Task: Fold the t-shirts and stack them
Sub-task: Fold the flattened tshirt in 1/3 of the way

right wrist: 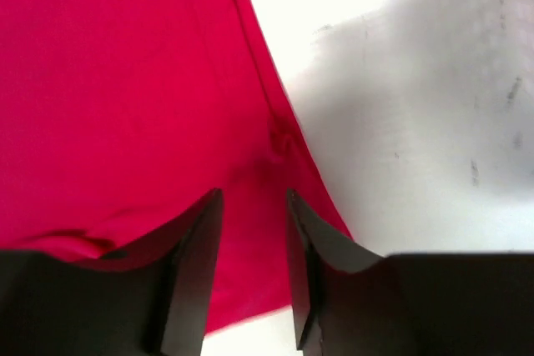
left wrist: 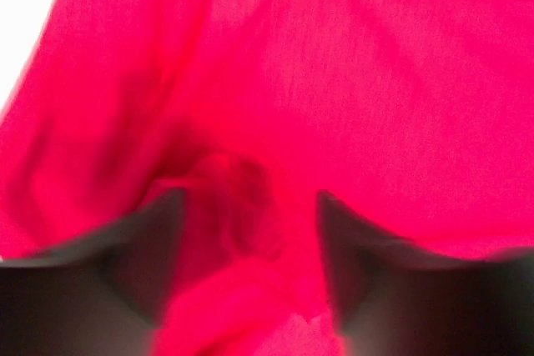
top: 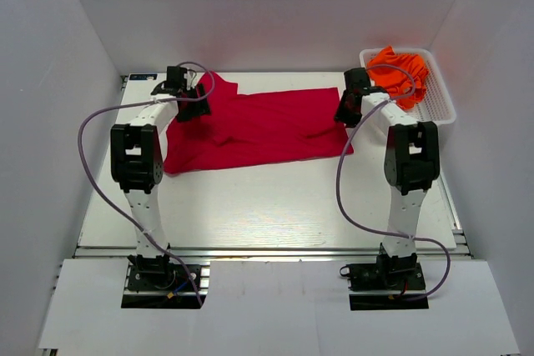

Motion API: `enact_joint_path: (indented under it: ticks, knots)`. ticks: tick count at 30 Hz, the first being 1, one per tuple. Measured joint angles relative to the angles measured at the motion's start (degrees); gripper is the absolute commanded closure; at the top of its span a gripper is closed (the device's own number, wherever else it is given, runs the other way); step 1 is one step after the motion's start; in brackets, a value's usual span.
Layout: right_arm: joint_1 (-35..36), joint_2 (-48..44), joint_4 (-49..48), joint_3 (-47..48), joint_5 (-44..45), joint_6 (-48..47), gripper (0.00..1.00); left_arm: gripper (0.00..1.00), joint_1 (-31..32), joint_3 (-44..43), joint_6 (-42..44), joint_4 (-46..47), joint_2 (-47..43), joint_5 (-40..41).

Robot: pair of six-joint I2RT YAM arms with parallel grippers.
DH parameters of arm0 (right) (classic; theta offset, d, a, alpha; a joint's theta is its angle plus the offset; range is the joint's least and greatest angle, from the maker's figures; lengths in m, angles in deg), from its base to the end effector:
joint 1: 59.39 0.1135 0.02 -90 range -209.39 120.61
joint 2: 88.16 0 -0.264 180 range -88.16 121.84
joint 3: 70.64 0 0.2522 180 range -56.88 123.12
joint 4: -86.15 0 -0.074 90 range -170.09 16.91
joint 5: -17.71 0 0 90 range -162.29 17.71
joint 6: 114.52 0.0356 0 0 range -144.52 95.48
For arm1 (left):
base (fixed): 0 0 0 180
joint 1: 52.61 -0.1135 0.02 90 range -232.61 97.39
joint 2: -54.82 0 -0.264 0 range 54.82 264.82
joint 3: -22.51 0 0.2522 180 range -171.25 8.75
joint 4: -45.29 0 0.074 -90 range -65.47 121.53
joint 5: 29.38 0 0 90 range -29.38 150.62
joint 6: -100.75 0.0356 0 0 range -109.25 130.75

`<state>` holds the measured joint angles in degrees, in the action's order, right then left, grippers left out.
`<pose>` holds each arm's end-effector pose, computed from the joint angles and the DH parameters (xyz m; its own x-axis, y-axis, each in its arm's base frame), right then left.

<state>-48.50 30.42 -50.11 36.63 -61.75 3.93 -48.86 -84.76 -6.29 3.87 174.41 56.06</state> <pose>0.4491 0.0798 0.2065 -0.7471 0.3332 -0.5751 0.3106 0.9400 0.1411 0.4603 -0.0330 0.2010 -0.8021 -0.2402 -0.5467 -0.1286 0.9635 -0.2346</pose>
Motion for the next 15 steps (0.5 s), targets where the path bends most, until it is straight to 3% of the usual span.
enact_joint_path:
  ticks: [3,8,9,15]
  knots:
    - [0.0,1.79,0.55,2.38,-0.2,0.26,0.52,0.01,-0.39,-7.13,-0.11,-1.79,4.39,0.55]
    - [0.13,0.94,0.02,3.58,-0.81,-0.44,0.2,0.01,-1.92,-13.81,0.07,-4.55,6.05,1.03]
    - [0.26,0.13,-0.59,2.73,-1.6,-0.96,0.1,0.01,-2.14,-13.09,0.07,-4.13,5.31,0.7]
    - [1.62,-9.55,-4.52,-8.57,-6.03,-3.78,0.1,0.01,-2.27,8.33,-1.11,0.24,-8.13,-2.62]
